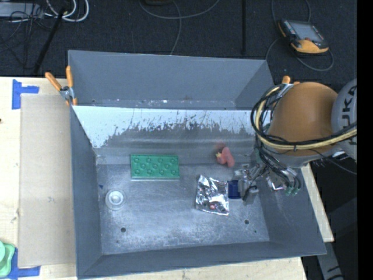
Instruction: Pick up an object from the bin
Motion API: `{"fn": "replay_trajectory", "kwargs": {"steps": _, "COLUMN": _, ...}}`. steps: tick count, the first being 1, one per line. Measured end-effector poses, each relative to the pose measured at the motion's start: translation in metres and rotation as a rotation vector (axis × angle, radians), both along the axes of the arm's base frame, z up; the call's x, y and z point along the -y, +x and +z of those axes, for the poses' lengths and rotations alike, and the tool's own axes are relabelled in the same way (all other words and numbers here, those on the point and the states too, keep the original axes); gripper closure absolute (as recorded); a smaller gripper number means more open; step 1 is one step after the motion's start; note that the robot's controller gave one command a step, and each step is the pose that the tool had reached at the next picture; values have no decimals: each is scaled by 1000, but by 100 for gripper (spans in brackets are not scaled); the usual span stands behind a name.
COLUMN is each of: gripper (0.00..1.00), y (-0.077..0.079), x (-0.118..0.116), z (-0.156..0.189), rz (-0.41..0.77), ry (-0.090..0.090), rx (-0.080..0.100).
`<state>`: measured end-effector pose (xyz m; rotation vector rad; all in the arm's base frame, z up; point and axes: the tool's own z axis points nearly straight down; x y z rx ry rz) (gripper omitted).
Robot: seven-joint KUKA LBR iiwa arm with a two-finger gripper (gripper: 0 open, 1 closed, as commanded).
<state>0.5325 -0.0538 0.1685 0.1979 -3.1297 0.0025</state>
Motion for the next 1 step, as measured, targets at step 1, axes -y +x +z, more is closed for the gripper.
{"fn": "replay_trajectory", "kwargs": {"steps": 1, "gripper": 100, "y": 8, "x": -4, "z": 61, "rz": 7, "ry": 1, "rx": 12}}
